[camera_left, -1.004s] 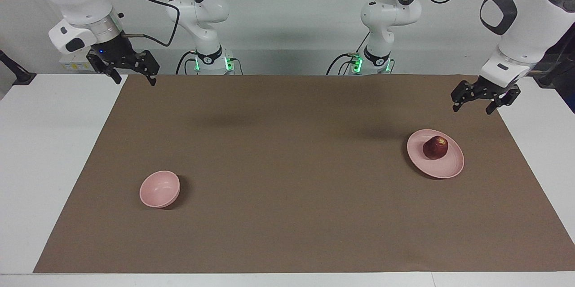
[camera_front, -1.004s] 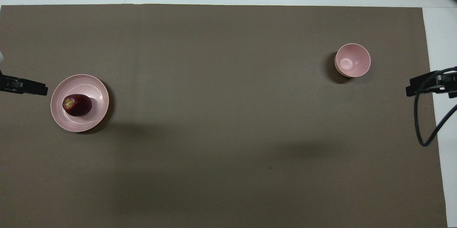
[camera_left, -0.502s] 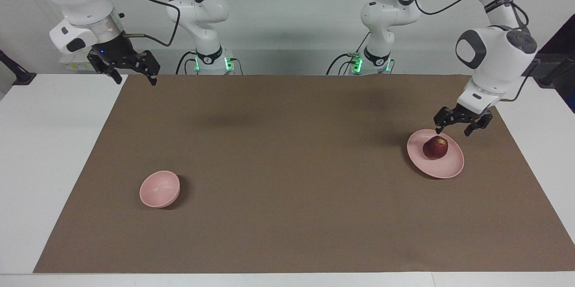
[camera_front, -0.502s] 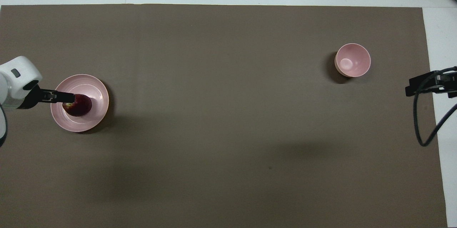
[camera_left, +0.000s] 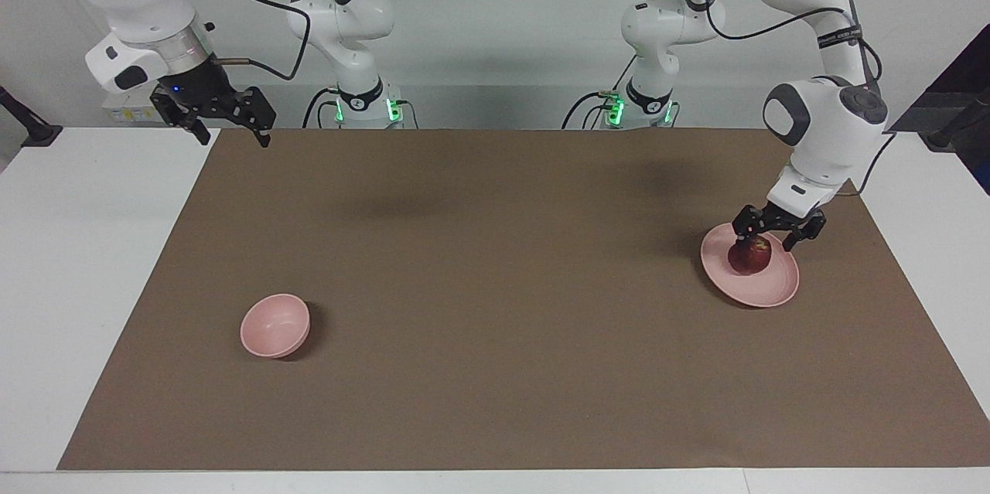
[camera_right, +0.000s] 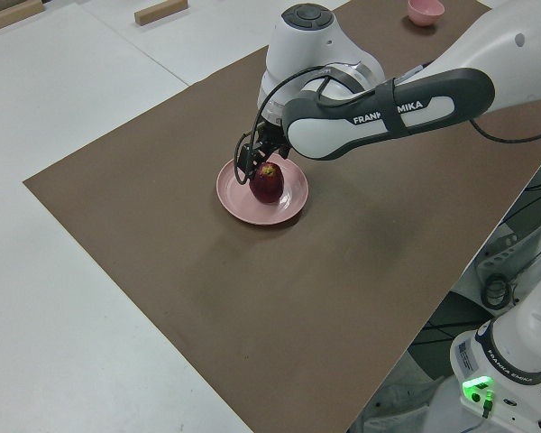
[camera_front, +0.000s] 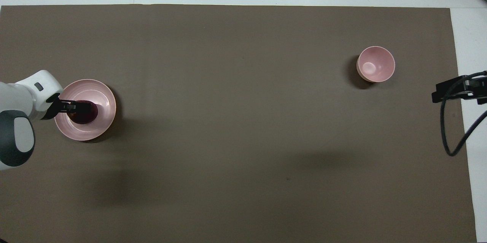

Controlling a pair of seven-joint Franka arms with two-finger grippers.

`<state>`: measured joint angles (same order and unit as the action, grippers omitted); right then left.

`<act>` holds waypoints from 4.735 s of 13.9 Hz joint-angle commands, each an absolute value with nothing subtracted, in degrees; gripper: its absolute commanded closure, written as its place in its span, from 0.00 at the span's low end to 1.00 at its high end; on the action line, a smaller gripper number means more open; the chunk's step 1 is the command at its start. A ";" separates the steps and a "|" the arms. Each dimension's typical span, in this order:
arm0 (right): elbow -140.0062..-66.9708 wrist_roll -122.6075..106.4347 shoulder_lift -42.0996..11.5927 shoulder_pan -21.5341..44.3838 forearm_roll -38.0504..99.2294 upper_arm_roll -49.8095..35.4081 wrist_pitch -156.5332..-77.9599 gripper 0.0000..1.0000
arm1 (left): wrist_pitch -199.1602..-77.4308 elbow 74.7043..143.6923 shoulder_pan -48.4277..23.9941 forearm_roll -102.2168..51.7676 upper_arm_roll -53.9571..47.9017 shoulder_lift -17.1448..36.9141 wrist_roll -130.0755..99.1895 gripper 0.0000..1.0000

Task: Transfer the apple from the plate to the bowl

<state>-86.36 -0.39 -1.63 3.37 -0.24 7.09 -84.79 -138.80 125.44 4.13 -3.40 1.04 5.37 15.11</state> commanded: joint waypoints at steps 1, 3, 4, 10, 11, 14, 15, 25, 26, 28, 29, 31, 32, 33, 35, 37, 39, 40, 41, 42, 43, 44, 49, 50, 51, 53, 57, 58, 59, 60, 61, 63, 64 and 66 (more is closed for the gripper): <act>-87.54 -1.76 -0.79 2.99 1.05 7.03 -86.04 0.00 | -144.05 127.09 4.83 -4.22 0.62 6.94 16.17 0.00; -87.63 -1.84 -0.79 2.99 1.05 7.03 -86.04 0.00 | -144.14 127.09 4.83 -4.22 0.62 6.94 16.17 0.00; -87.63 -1.85 -0.70 2.99 1.14 7.03 -86.04 0.00 | -143.97 127.44 4.83 -4.22 0.62 6.86 16.17 0.09; -87.63 -1.76 -0.70 3.16 1.23 6.94 -86.04 0.00 | -141.86 126.74 4.57 -4.22 0.62 6.85 16.17 1.00; -87.63 -1.76 -0.70 3.16 1.23 6.94 -85.96 0.00 | -141.86 126.39 4.31 -4.22 0.62 7.03 16.00 1.00; -87.63 -1.93 -0.70 3.16 1.23 6.94 -85.34 0.00 | -137.58 121.66 4.04 -4.13 0.53 7.03 16.17 1.00; -87.63 -1.76 -0.70 3.16 1.32 6.86 -85.25 0.00 | -134.07 119.20 4.04 -4.13 0.44 7.03 16.17 1.00; -93.77 1.91 2.64 6.59 6.83 4.83 -86.04 0.00 | -121.20 109.51 0.62 -19.31 -4.82 3.78 3.45 1.00; -94.39 4.11 2.72 6.59 8.42 4.75 -86.13 0.00 | -121.29 108.99 0.70 -21.77 -6.23 3.69 0.90 1.00; -95.96 8.07 2.72 6.68 11.67 4.75 -86.22 0.00 | -121.03 108.55 0.62 -24.34 -8.34 3.69 -1.31 1.00; -97.80 10.09 2.90 6.68 14.30 4.75 -87.53 0.00 | -120.94 108.54 0.62 -25.56 -9.83 3.43 -3.15 1.00; -99.13 15.70 2.81 6.85 16.77 4.57 -88.07 0.00 | -121.03 107.85 0.62 -27.59 -12.47 2.81 -7.37 1.00; -100.36 17.65 2.81 7.73 18.79 4.48 -88.50 0.00 | -121.03 107.75 0.62 -28.90 -13.70 2.81 -8.77 1.00; -101.59 20.54 2.55 8.34 20.55 4.48 -88.85 0.00 | -121.03 107.75 0.62 -30.48 -14.67 2.81 -9.40 1.00; -103.88 28.26 2.02 9.92 24.94 4.48 -92.00 0.00 | -121.03 108.02 0.62 -33.82 -16.08 2.73 -9.41 1.00; -104.85 34.25 0.54 11.69 29.33 4.48 -94.30 0.00 | -121.46 108.46 0.62 -37.16 -17.48 2.11 -9.32 1.00; -104.85 39.61 -1.92 12.21 34.61 4.40 -95.01 0.00 | -121.81 109.07 0.35 -41.64 -18.36 1.06 -9.14 1.00; -104.77 42.25 -2.63 13.52 35.76 4.48 -95.97 0.00 | -122.16 109.42 0.26 -42.88 -18.72 0.97 -9.14 1.00; -104.85 44.71 -2.90 15.19 36.03 4.48 -97.89 0.00 | -122.52 109.95 -0.43 -43.85 -18.72 0.71 -9.14 1.00; -105.03 47.09 -3.25 16.25 36.64 4.48 -99.04 0.00 | -124.09 110.65 -2.01 -44.73 -18.72 0.09 -9.14 1.00; -105.20 48.15 -3.69 17.30 37.69 4.40 -99.84 0.00 | -126.36 111.44 -3.41 -45.17 -18.72 -0.17 -9.31 1.00; -105.90 49.38 -3.78 18.45 39.01 4.48 -101.32 0.00 | -128.39 112.40 -5.17 -45.70 -18.63 -0.52 -9.49 1.00; -108.19 56.42 -3.52 20.13 45.96 4.40 -107.39 0.00 | -131.48 116.18 -10.27 -48.42 -18.63 -2.19 -9.75 1.00; -108.28 57.21 -3.60 20.39 46.05 4.39 -107.66 0.00 | -131.48 117.32 -10.89 -48.69 -18.63 -3.15 -10.02 1.00; -109.15 57.30 -3.60 20.91 46.23 4.39 -108.80 0.00 | -131.92 117.77 -11.16 -49.13 -18.63 -3.43 -10.11 1.00; -110.91 58.09 -3.43 21.70 47.98 4.39 -112.84 0.00 | -135.16 118.39 -13.09 -49.39 -18.63 -3.69 -11.94 1.00; -112.67 60.45 -4.31 23.20 53.95 4.39 -117.95 0.00 | -139.47 119.26 -13.53 -52.46 -18.63 -3.87 -12.92 1.00; -112.76 61.25 -4.31 23.20 54.31 4.39 -118.04 0.00 | -141.66 119.62 -14.58 -53.34 -18.63 -3.87 -12.92 1.00; -112.76 62.30 -4.39 23.20 54.66 4.39 -117.86 0.00 | -143.85 120.40 -15.72 -53.96 -18.63 -3.95 -12.92 1.00; -112.76 63.18 -4.31 23.29 54.75 4.39 -118.30 0.00 | -145.70 121.28 -16.34 -54.23 -18.63 -4.22 -12.92 1.00; -112.76 63.54 -4.31 23.64 54.76 4.39 -118.74 0.00 | -146.07 121.64 -16.87 -54.58 -18.63 -4.31 -12.92 1.00; -112.68 65.04 -4.39 24.08 54.84 4.39 -119.53 0.00 | -147.38 121.73 -17.48 -56.77 -18.63 -4.48 -12.92 1.00; -112.59 65.91 -4.48 24.26 55.63 4.39 -119.79 0.00 | -148.96 121.82 -18.45 -56.86 -18.63 -4.57 -12.92 1.00; -112.59 66.62 -4.57 25.31 56.07 4.39 -121.98 0.00 | -150.81 122.17 -19.42 -57.74 -18.63 -4.57 -13.01 1.00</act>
<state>-111.93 65.33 -4.91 24.31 54.54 4.32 -119.68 -148.27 119.94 -17.46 -55.83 -19.41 -2.50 -12.55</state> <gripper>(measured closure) 0.000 0.273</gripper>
